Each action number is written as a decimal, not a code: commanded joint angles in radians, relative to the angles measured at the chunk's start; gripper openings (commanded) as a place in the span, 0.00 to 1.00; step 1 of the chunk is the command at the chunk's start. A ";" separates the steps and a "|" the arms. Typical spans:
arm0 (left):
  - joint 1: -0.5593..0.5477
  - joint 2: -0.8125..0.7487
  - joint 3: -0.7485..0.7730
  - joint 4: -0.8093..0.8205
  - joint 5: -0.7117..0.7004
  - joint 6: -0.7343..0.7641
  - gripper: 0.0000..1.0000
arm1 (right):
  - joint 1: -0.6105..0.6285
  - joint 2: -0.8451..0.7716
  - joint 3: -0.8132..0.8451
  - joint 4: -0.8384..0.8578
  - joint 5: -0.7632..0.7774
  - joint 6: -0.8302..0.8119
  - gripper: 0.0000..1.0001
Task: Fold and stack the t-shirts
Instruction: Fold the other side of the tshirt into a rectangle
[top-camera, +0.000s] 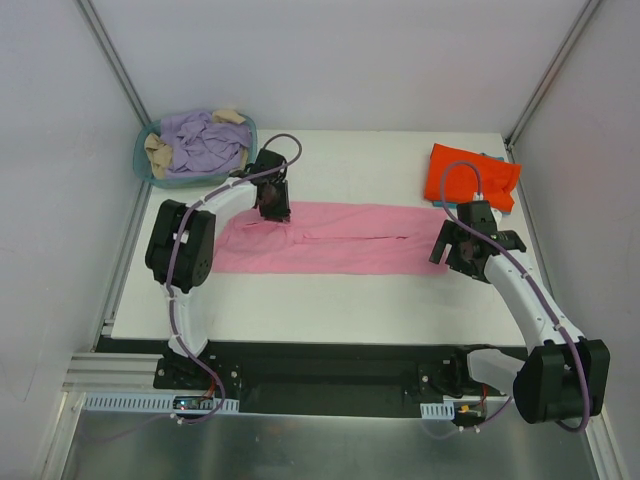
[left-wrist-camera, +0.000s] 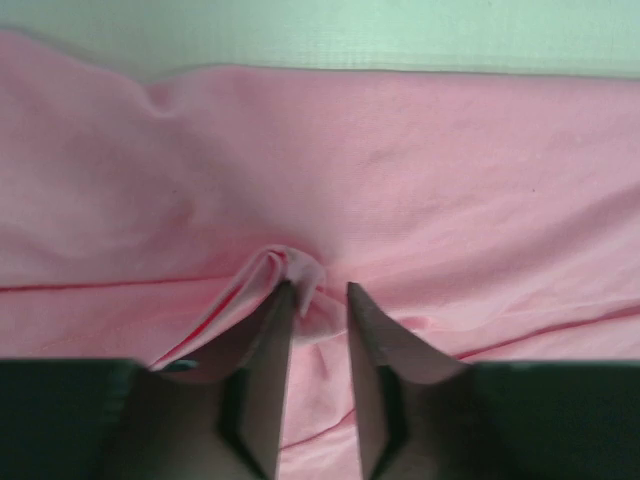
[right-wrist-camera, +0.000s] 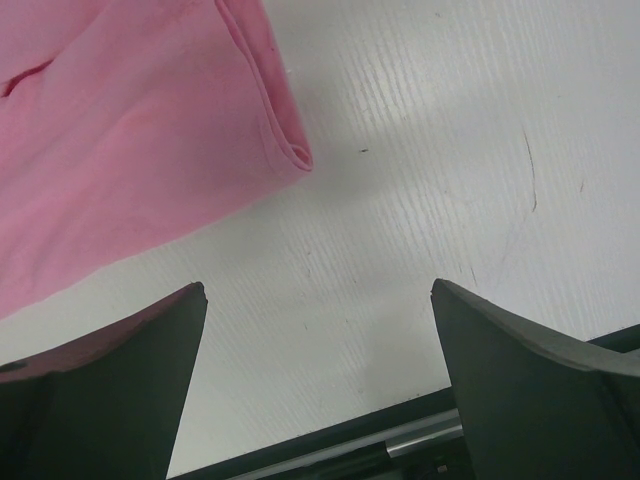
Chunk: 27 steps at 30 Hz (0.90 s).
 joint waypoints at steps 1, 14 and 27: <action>-0.023 0.017 0.073 -0.020 -0.004 0.101 0.33 | 0.001 0.002 0.004 0.011 0.026 -0.014 1.00; -0.029 -0.197 0.034 -0.069 -0.108 0.103 0.99 | 0.001 0.011 -0.011 0.023 0.010 -0.014 1.00; -0.029 -0.322 -0.284 -0.016 -0.056 -0.041 0.99 | 0.001 0.008 -0.030 0.039 -0.028 -0.023 0.99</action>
